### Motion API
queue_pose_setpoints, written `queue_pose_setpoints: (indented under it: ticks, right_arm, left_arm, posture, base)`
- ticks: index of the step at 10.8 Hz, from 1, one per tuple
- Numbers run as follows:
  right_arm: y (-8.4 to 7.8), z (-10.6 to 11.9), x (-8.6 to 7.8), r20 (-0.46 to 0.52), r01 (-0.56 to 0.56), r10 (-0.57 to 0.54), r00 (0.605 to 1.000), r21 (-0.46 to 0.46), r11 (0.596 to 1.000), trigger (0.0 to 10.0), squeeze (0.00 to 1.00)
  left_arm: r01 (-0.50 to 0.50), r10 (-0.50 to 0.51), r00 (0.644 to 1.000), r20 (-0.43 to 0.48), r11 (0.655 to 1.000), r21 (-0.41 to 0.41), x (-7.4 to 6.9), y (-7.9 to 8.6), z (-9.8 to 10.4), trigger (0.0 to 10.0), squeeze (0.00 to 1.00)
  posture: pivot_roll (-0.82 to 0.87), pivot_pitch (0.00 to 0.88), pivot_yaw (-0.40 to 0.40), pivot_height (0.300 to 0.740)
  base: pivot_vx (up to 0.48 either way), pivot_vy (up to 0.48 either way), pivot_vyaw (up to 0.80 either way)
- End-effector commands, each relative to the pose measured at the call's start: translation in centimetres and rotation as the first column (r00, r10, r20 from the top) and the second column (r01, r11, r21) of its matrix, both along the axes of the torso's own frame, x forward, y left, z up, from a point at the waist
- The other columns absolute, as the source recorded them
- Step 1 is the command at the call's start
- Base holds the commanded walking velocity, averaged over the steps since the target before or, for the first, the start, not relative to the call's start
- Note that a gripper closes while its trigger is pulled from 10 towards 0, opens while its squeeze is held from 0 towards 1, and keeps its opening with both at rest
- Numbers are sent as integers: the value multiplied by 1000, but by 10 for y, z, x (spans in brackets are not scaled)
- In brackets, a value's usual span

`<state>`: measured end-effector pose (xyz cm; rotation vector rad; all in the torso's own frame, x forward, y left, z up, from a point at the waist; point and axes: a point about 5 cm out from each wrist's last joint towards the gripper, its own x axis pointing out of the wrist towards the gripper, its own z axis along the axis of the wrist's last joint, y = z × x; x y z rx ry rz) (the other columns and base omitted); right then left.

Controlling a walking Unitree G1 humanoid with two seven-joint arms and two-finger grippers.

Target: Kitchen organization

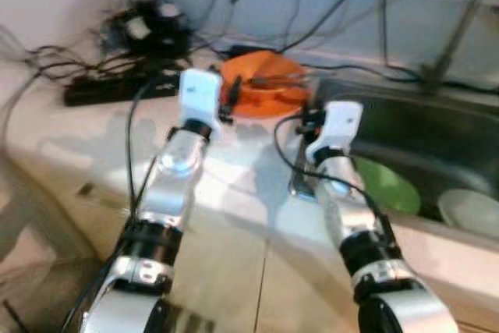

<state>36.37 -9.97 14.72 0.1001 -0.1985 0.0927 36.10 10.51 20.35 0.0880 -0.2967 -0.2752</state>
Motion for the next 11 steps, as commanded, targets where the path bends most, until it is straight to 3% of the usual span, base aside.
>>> queue_pose_setpoints:
  ticks: [1,9,11]
  right_arm:
    - [3,4,1,11,-6,6,1000,2,1000,10000,0]
    - [3,4,2,10,-5,5,1000,-2,1000,10000,0]
    - [3,4,1,10,-5,5,1000,-2,1000,10000,0]
  left_arm:
    - [-25,25,1000,-16,1000,0,3,6,0,10000,0]
    - [-7,7,1000,-26,1000,7,0,7,0,10000,0]
    - [10,-10,998,-68,1000,3,1,7,-6,10000,0]
  posture:
    - [198,0,-12,740]
    - [201,0,-16,740]
    - [200,0,-13,740]
  base:
    - [0,0,0]
    - [31,0,0]
    - [0,0,0]
